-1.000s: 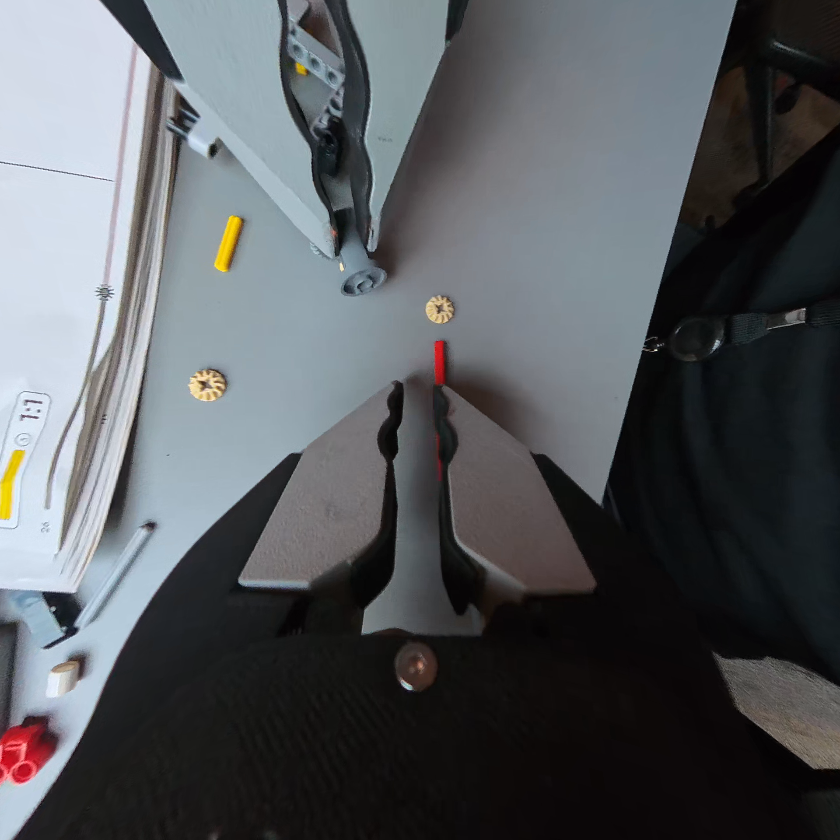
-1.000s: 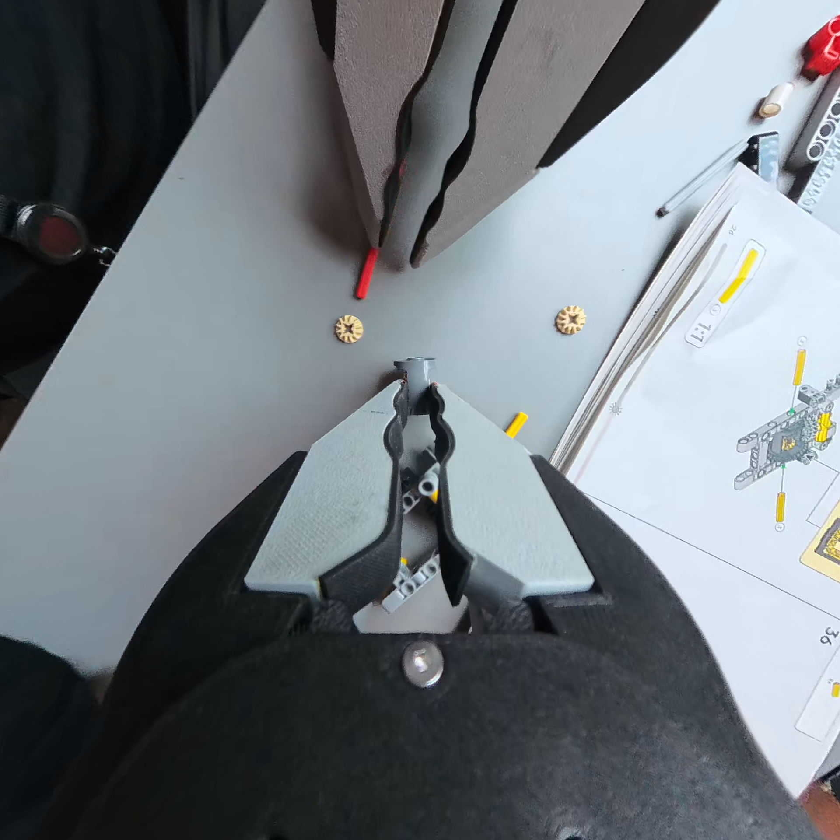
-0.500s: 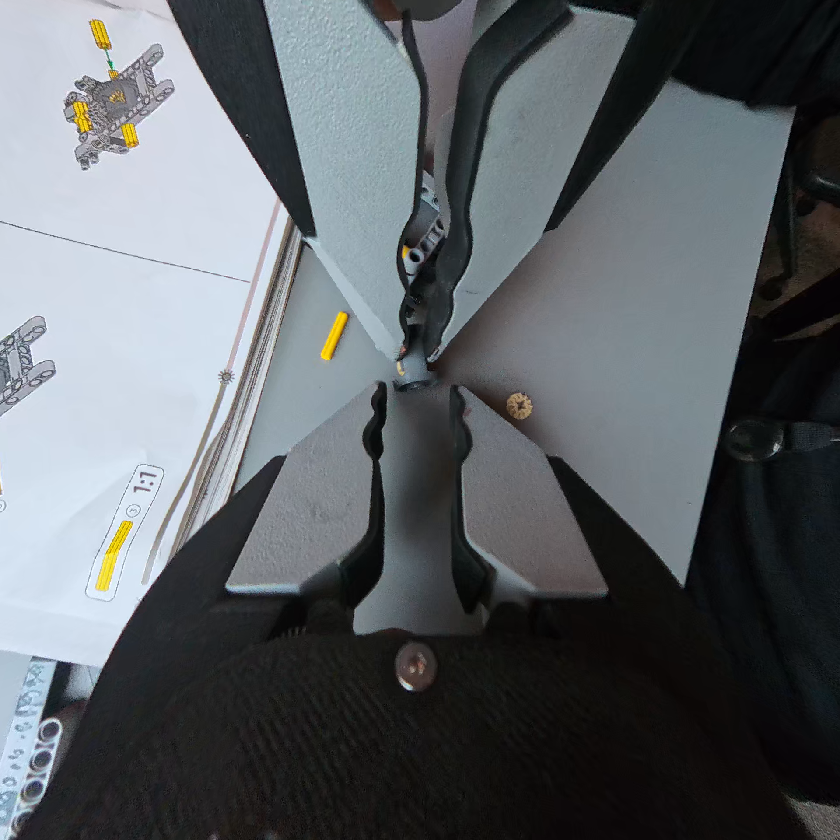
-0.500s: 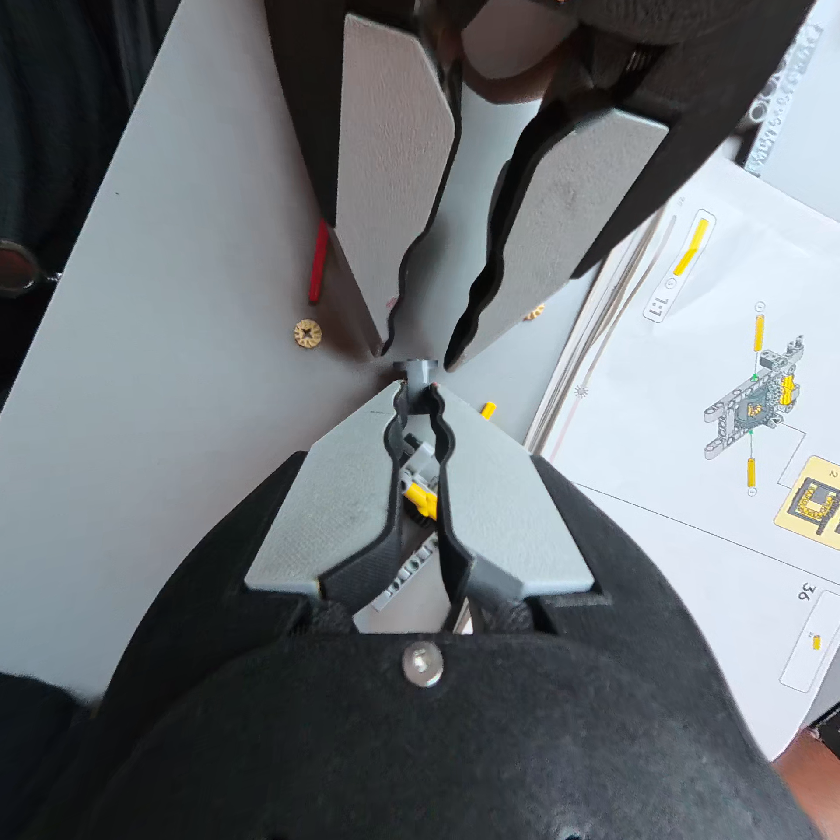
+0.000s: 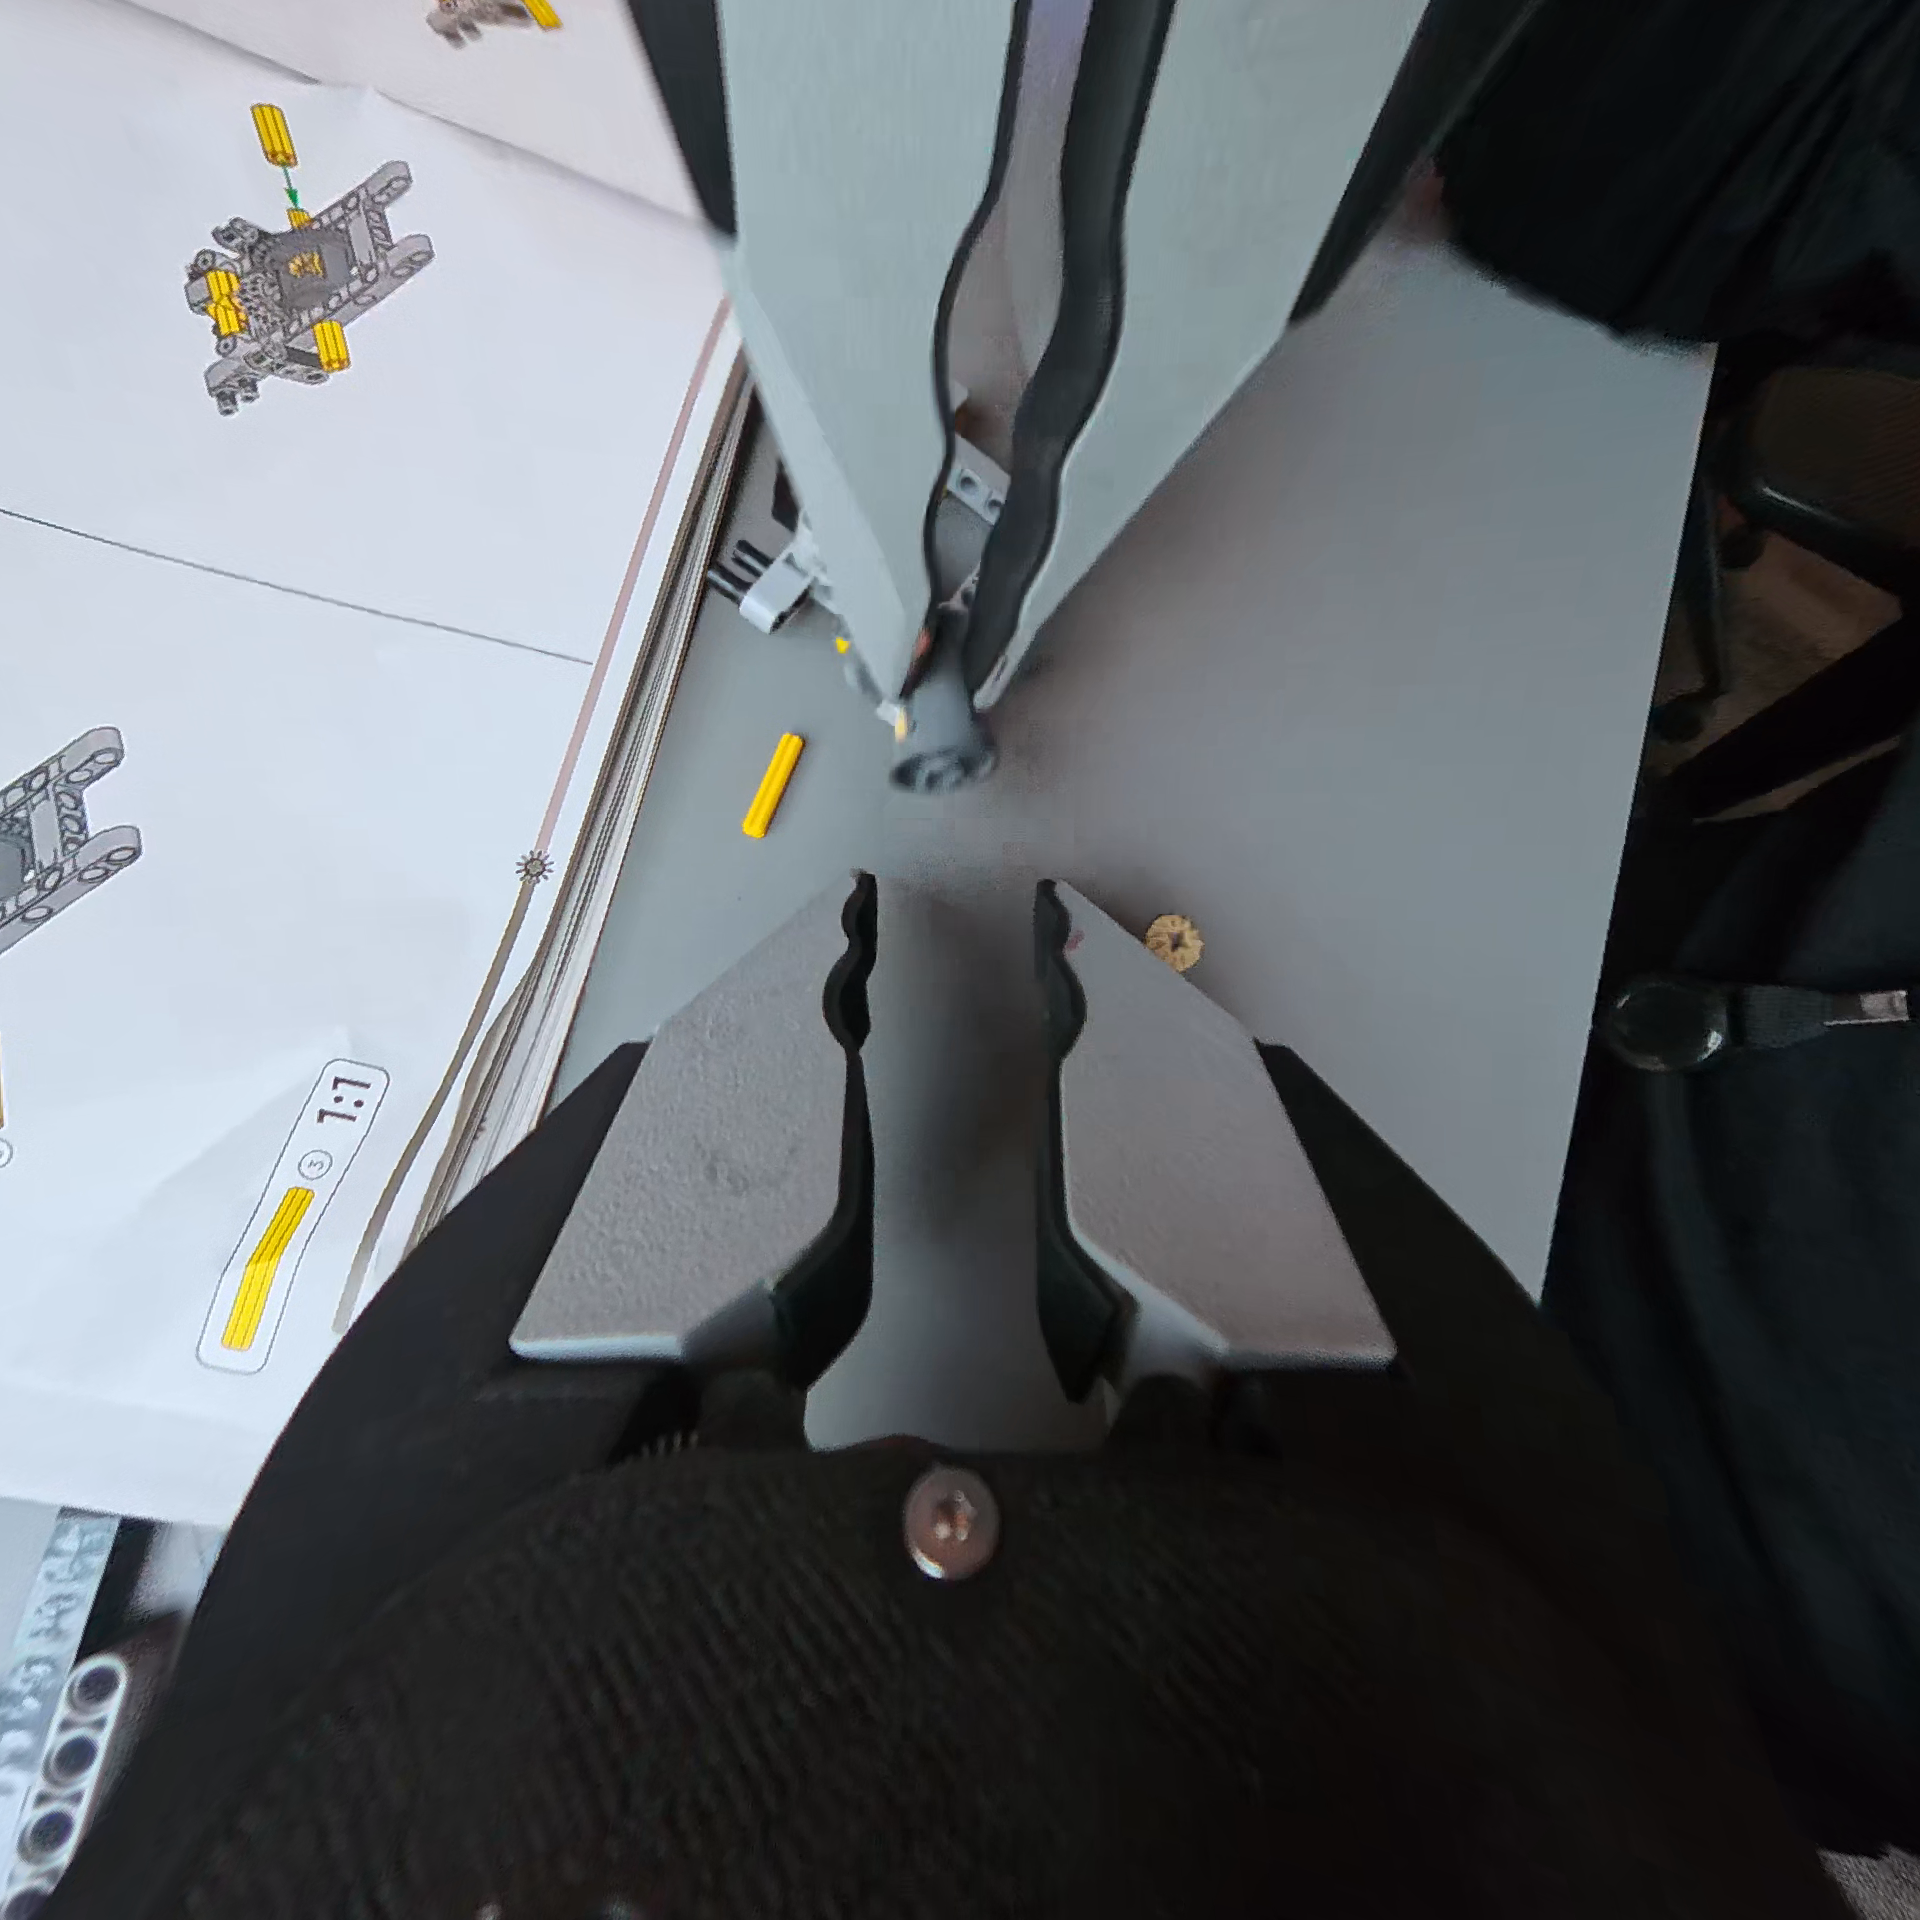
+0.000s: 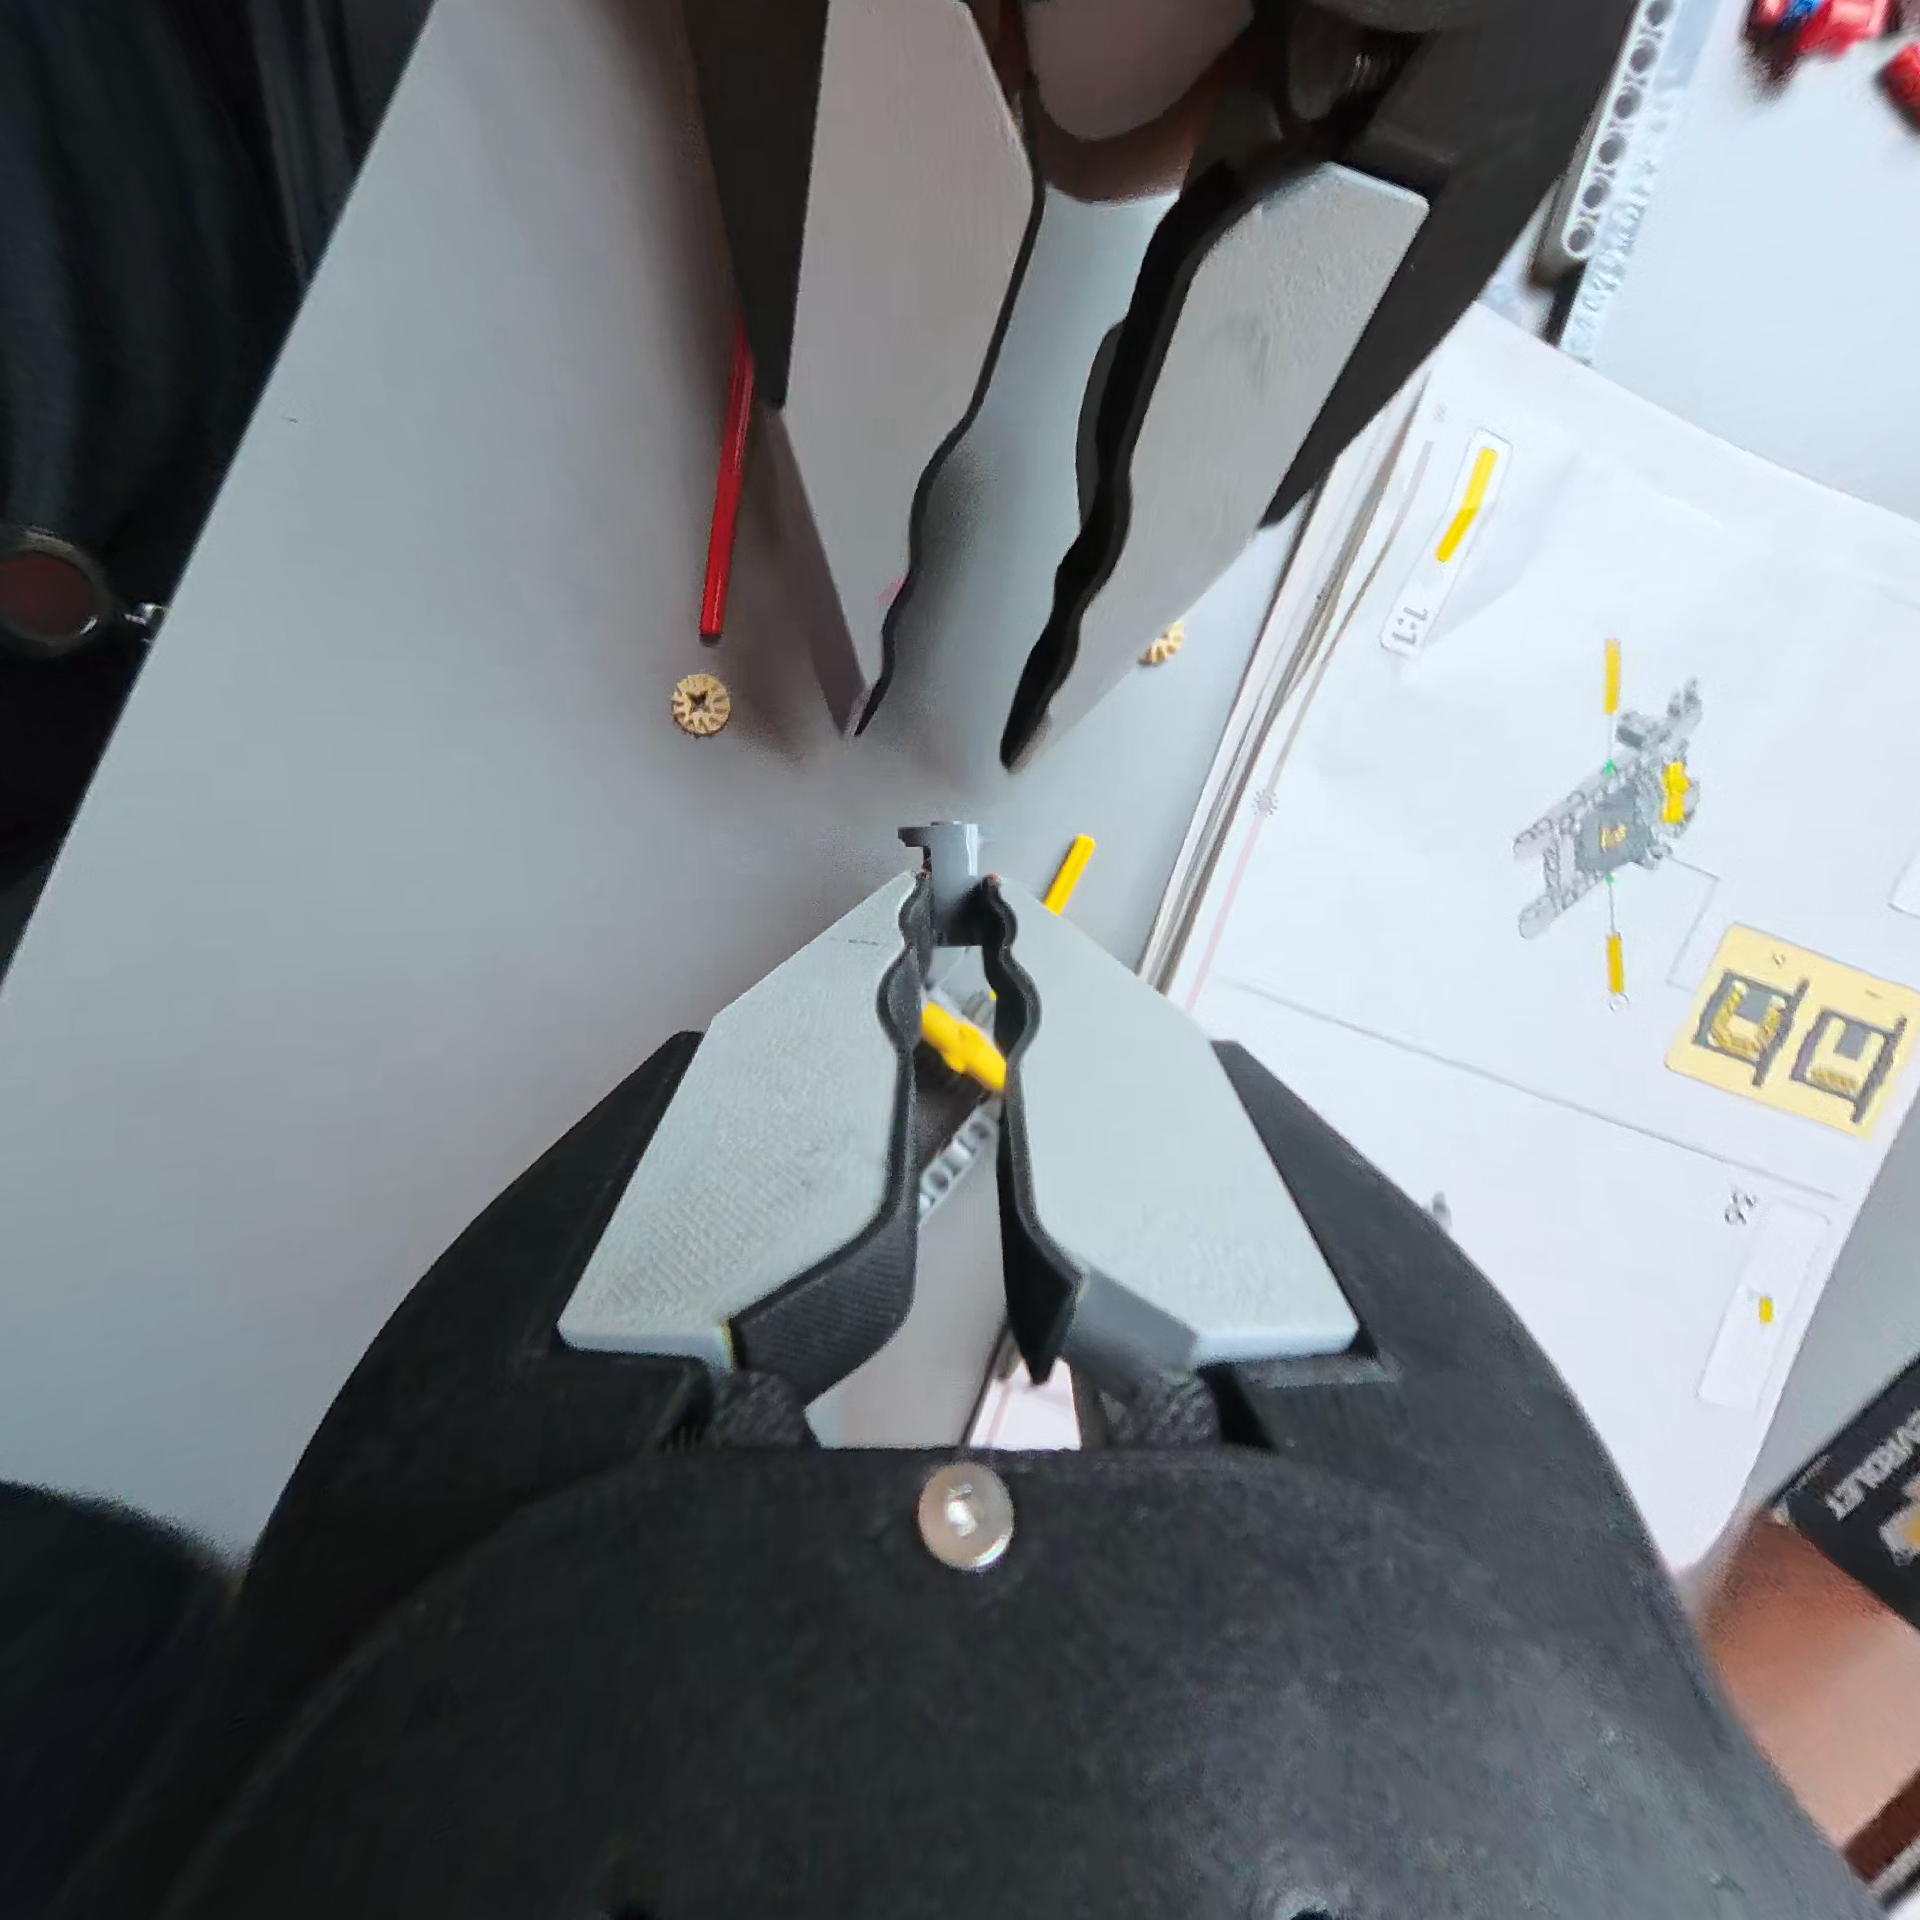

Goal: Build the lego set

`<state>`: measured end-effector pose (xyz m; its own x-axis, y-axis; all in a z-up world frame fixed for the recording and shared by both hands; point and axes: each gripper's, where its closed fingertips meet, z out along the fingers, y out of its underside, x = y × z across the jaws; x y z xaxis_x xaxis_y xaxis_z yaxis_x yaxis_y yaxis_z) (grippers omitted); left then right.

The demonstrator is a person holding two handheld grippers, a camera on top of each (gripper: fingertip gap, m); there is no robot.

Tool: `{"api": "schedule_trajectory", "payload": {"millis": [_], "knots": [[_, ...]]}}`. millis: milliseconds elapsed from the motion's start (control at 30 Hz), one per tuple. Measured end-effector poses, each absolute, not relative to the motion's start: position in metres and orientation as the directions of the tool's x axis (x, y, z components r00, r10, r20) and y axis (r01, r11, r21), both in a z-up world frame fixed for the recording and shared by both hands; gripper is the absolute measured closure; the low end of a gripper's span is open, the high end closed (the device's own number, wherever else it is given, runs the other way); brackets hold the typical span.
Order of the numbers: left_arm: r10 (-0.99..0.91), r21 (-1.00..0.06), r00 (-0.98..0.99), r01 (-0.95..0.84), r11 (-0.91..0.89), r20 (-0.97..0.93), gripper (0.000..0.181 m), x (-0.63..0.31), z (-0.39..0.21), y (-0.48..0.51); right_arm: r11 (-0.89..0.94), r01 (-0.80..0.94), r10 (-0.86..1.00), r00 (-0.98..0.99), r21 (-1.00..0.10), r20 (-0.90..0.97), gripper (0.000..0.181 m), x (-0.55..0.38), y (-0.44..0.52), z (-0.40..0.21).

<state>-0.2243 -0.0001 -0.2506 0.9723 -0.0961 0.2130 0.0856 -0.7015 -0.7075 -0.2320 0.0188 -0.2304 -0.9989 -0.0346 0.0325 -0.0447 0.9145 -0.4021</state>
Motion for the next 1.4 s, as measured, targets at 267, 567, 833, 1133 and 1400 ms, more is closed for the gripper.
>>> {"api": "schedule_trajectory", "payload": {"millis": [267, 567, 833, 1133, 1400], "knots": [[-0.093, -0.685, 0.973, 0.079, -0.724, 0.21, 0.156, -0.227, -0.262, -0.003, 0.917, 0.176, 0.196, -0.98, -0.358, 0.022, 0.176, -0.236, 0.058, -0.219], [-0.121, -0.708, 0.97, 0.068, -0.703, 0.212, 0.158, -0.226, -0.264, 0.002, 0.882, 0.322, 0.34, -0.94, -0.345, -0.007, 0.175, -0.217, 0.079, -0.232], [-0.145, -0.719, 0.97, 0.041, -0.694, 0.195, 0.157, -0.223, -0.264, 0.01, 0.856, 0.359, 0.379, -0.925, -0.371, -0.02, 0.176, -0.217, 0.078, -0.241], [-0.145, -0.724, 0.977, 0.014, -0.69, 0.158, 0.159, -0.224, -0.265, 0.011, 0.84, 0.358, 0.378, -0.925, -0.408, -0.033, 0.175, -0.219, 0.077, -0.235], [-0.152, -0.723, 0.968, 0.041, -0.69, 0.2, 0.159, -0.223, -0.264, 0.013, 0.83, 0.385, 0.409, -0.912, -0.404, -0.029, 0.175, -0.219, 0.078, -0.242]]}}
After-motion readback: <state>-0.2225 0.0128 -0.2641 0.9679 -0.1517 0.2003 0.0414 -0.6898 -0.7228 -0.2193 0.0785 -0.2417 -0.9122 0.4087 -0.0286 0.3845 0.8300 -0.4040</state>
